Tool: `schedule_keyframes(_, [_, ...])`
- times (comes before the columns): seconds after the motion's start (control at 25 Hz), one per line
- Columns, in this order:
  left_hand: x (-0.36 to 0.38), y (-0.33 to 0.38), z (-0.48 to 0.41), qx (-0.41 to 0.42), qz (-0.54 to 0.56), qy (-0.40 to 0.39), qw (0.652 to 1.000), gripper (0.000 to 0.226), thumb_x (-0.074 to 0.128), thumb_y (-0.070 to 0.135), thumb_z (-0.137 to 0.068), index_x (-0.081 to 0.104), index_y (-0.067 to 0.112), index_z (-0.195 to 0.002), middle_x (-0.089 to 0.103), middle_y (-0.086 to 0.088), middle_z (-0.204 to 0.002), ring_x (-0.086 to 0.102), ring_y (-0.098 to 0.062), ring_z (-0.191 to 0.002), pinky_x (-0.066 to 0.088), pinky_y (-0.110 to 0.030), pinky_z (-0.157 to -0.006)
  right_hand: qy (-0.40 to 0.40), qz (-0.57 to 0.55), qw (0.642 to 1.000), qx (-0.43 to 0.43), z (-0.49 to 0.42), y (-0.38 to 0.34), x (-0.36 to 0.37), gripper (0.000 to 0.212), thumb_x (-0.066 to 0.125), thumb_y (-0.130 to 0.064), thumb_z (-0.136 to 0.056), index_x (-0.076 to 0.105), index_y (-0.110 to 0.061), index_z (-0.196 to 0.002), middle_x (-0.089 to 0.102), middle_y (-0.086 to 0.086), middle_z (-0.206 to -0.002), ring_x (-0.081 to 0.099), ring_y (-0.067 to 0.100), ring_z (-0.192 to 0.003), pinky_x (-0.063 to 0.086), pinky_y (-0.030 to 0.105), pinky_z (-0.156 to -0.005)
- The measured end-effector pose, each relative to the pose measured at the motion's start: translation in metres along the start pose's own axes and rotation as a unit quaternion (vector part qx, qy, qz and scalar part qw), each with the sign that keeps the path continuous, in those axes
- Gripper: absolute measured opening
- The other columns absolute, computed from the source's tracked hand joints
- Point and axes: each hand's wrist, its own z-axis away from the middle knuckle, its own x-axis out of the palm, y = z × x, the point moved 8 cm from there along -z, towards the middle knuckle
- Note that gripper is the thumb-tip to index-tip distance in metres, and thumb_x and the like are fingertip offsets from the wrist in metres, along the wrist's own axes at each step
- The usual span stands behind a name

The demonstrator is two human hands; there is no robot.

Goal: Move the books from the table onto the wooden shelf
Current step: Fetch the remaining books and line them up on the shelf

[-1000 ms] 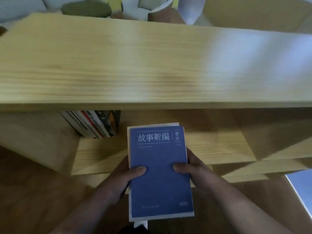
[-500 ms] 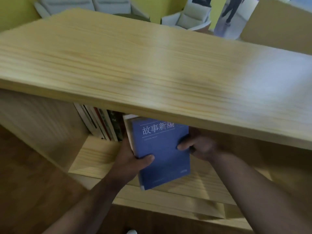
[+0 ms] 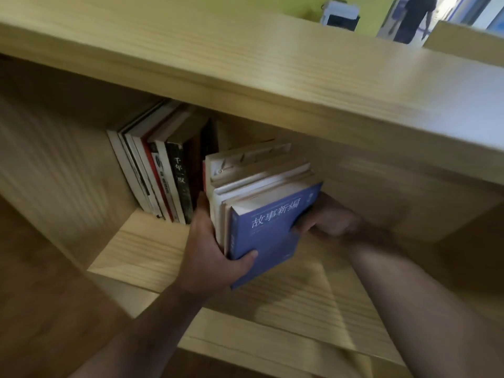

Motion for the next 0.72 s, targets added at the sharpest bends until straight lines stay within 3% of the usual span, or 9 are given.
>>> schedule_keyframes(0.12, [-0.004, 0.003, 0.001, -0.027, -0.011, 0.039, 0.999, 0.097, 0.083, 0.047, -0.051, 0.042, 0.012, -0.132, 0.052, 0.004, -0.113, 0.059, -0.016, -0.108, 0.055, -0.043, -0.090, 0.152, 0.028, 0.988, -0.013, 0.018, 0.015, -0.006, 0.083, 0.077, 0.007, -0.061, 0.053, -0.007, -0.139, 0.065, 0.017, -0.134, 0.060, 0.035, -0.125, 0.051, 0.047, -0.099])
schedule_keyframes(0.2, [-0.003, 0.004, 0.004, -0.051, -0.021, 0.047, 0.997, 0.100, 0.085, 0.047, -0.050, 0.040, 0.015, -0.134, 0.051, 0.002, -0.116, 0.057, -0.018, -0.113, 0.055, -0.048, -0.092, 0.347, 0.102, 0.932, 0.004, 0.053, 0.034, -0.003, 0.078, 0.086, -0.010, -0.069, 0.052, -0.023, -0.138, 0.062, -0.008, -0.123, 0.060, 0.031, -0.122, 0.054, 0.045, -0.096])
schedule_keyframes(0.24, [-0.001, 0.005, 0.005, -0.059, -0.029, 0.041, 0.997, 0.104, 0.085, 0.047, -0.049, 0.038, 0.014, -0.136, 0.050, 0.002, -0.118, 0.056, -0.019, -0.115, 0.055, -0.050, -0.093, 0.388, 0.160, 0.908, 0.008, 0.069, 0.041, 0.011, 0.079, 0.087, -0.019, -0.072, 0.049, -0.024, -0.141, 0.057, -0.010, -0.123, 0.059, 0.028, -0.120, 0.054, 0.047, -0.097])
schedule_keyframes(0.32, [0.002, 0.007, 0.007, -0.084, -0.041, 0.015, 0.995, 0.115, 0.086, 0.047, -0.045, 0.033, 0.016, -0.142, 0.047, 0.002, -0.125, 0.052, -0.019, -0.122, 0.054, -0.050, -0.097, 0.347, 0.219, 0.911, 0.034, 0.079, 0.055, 0.050, 0.100, 0.084, -0.043, -0.071, 0.031, -0.031, -0.155, 0.036, -0.008, -0.149, 0.055, 0.017, -0.130, 0.053, 0.044, -0.104])
schedule_keyframes(0.4, [0.001, 0.005, 0.007, -0.113, -0.002, -0.034, 0.993, 0.120, 0.088, 0.041, -0.046, 0.028, 0.027, -0.148, 0.045, 0.005, -0.135, 0.049, -0.015, -0.130, 0.053, -0.049, -0.101, 0.259, 0.254, 0.930, 0.061, 0.080, 0.066, 0.079, 0.126, 0.079, -0.059, -0.065, 0.007, -0.030, -0.163, 0.001, -0.021, -0.162, 0.028, -0.008, -0.143, 0.039, 0.022, -0.115])
schedule_keyframes(0.44, [0.001, 0.003, 0.006, -0.111, 0.042, -0.065, 0.991, 0.114, 0.088, 0.036, -0.053, 0.028, 0.033, -0.149, 0.046, 0.006, -0.139, 0.049, -0.014, -0.132, 0.054, -0.049, -0.101, 0.223, 0.278, 0.932, 0.071, 0.078, 0.069, 0.090, 0.134, 0.082, -0.057, -0.064, -0.002, -0.026, -0.163, -0.006, -0.020, -0.162, 0.014, -0.022, -0.134, 0.030, 0.010, -0.113])
schedule_keyframes(0.56, [-0.010, 0.003, 0.003, -0.060, 0.046, -0.116, 0.990, 0.072, 0.077, 0.045, -0.070, 0.043, 0.050, -0.134, 0.051, 0.004, -0.134, 0.057, -0.016, -0.125, 0.057, -0.047, -0.096, 0.205, 0.299, 0.929, 0.070, 0.070, 0.074, 0.095, 0.146, 0.091, -0.047, -0.062, -0.010, -0.020, -0.163, 0.001, -0.013, -0.160, 0.016, -0.013, -0.123, 0.030, 0.013, -0.107])
schedule_keyframes(0.64, [-0.016, 0.003, 0.002, -0.037, -0.005, -0.111, 0.993, 0.065, 0.073, 0.049, -0.073, 0.042, 0.052, -0.130, 0.048, 0.008, -0.130, 0.057, -0.011, -0.121, 0.057, -0.042, -0.096, 0.224, 0.277, 0.933, 0.050, 0.059, 0.072, 0.088, 0.139, 0.088, -0.054, -0.057, 0.005, -0.023, -0.164, 0.014, -0.012, -0.159, 0.027, -0.007, -0.131, 0.035, 0.022, -0.111])
schedule_keyframes(0.72, [-0.018, 0.000, 0.000, -0.017, -0.073, -0.100, 0.992, 0.071, 0.074, 0.047, -0.078, 0.038, 0.038, -0.138, 0.046, 0.008, -0.129, 0.053, -0.010, -0.123, 0.055, -0.042, -0.101, 0.240, 0.259, 0.935, 0.032, 0.046, 0.072, 0.076, 0.120, 0.086, -0.055, -0.058, 0.028, -0.025, -0.159, 0.041, -0.020, -0.150, 0.044, -0.005, -0.132, 0.044, 0.023, -0.109])
